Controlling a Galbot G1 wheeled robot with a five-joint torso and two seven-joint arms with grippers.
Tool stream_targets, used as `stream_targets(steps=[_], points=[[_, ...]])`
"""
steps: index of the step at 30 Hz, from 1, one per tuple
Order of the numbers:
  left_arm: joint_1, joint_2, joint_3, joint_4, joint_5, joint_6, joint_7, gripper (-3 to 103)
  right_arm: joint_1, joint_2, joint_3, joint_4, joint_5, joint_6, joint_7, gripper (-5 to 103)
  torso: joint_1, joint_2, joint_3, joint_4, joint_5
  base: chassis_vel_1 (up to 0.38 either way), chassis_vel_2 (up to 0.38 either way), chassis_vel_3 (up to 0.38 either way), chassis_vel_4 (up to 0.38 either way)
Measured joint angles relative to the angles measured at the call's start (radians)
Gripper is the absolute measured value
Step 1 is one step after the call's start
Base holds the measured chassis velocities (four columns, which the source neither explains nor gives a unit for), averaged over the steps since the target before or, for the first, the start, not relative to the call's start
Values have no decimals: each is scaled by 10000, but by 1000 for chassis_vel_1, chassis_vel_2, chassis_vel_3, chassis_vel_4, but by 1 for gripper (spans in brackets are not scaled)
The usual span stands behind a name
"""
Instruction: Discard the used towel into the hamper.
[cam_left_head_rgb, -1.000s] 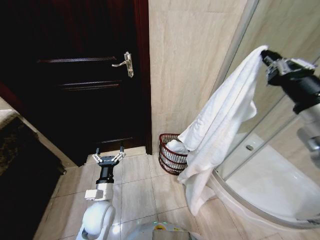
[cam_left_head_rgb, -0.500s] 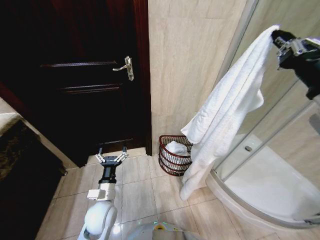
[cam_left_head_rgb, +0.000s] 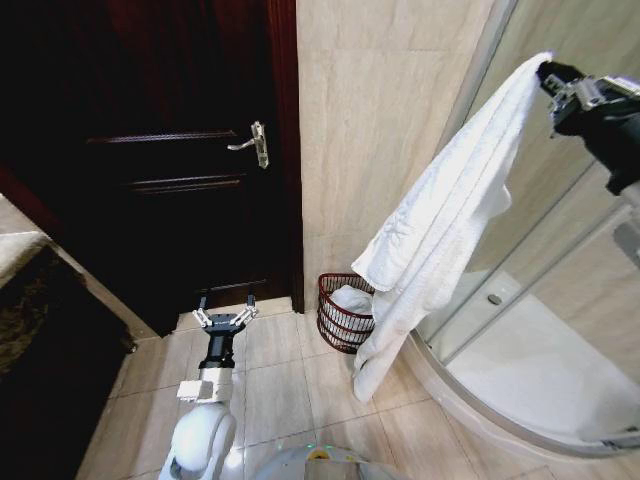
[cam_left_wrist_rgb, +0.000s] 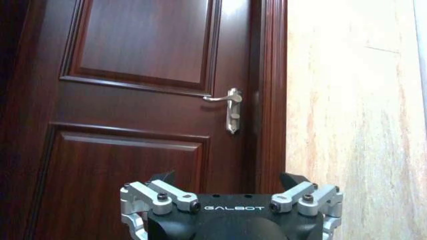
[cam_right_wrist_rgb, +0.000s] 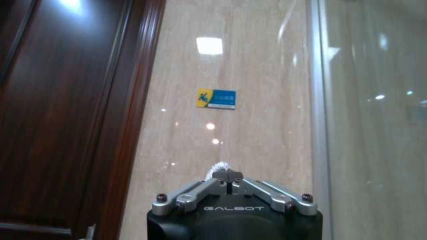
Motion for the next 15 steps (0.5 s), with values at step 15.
stream_targets(steps=[15], points=[[33, -106, 48, 50, 162, -72, 2, 100, 1293, 114, -1368, -1336, -341, 433, -766, 0, 279, 648, 371, 1, 0, 0, 0, 0, 0]])
